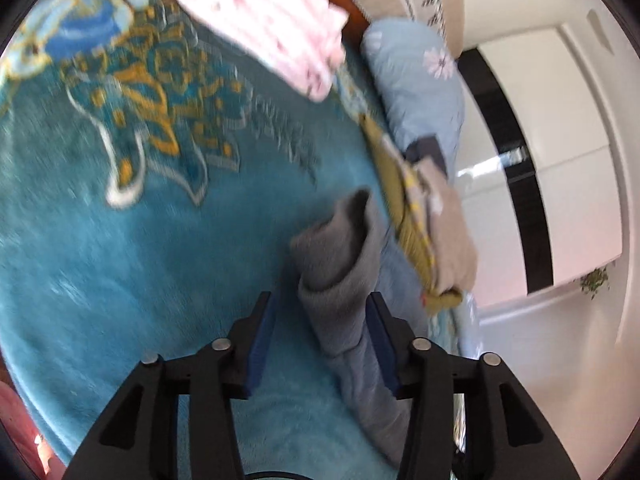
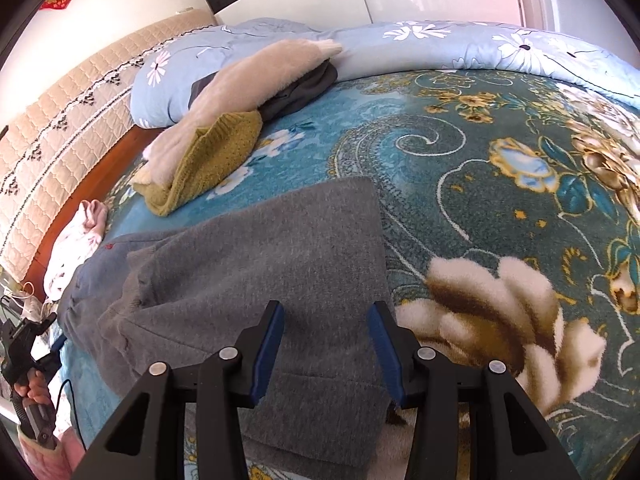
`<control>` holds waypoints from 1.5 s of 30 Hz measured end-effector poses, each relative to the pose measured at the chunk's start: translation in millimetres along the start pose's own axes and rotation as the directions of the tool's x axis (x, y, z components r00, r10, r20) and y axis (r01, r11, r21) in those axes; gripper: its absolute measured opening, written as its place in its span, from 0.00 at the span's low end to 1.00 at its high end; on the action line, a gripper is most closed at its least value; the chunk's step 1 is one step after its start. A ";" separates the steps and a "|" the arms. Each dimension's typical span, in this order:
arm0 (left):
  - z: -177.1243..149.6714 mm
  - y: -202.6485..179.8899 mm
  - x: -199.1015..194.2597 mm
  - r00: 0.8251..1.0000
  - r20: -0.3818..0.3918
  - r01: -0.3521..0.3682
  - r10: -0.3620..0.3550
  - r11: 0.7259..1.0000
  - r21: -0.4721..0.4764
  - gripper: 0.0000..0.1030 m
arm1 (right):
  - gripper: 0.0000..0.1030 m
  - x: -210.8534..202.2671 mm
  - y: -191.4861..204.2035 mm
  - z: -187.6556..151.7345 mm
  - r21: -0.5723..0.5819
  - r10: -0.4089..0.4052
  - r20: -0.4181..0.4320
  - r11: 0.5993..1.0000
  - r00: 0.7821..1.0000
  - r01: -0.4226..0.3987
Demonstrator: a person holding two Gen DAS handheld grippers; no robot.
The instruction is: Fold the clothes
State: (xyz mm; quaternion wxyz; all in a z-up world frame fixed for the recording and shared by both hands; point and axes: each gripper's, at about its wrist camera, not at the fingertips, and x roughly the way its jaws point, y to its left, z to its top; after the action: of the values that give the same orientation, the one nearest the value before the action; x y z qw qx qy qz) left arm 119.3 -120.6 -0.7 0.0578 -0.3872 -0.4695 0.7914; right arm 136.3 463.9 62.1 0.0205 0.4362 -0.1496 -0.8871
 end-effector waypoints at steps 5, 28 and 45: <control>-5.0 -4.9 14.1 0.999 -0.039 -0.015 0.016 0.999 0.030 0.52 | 0.47 1.1 3.5 -0.8 -0.014 -0.017 0.000 1.000 1.000 0.017; 10.9 -64.7 17.2 0.995 0.075 -0.074 0.067 0.993 0.092 0.19 | 0.49 -6.2 -5.3 -0.5 0.050 0.035 0.015 0.998 0.999 -0.035; -148.3 -323.9 68.5 0.995 -0.100 0.077 -0.002 0.650 0.756 0.19 | 0.49 -12.8 -22.6 4.6 0.124 0.029 0.036 0.992 0.999 -0.033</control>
State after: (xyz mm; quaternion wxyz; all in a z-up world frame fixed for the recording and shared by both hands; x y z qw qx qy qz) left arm 82.5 193.1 177.8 0.2525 -0.3525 -0.1012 0.8954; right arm 142.8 488.7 68.1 0.0044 0.4191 -0.2116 -0.8829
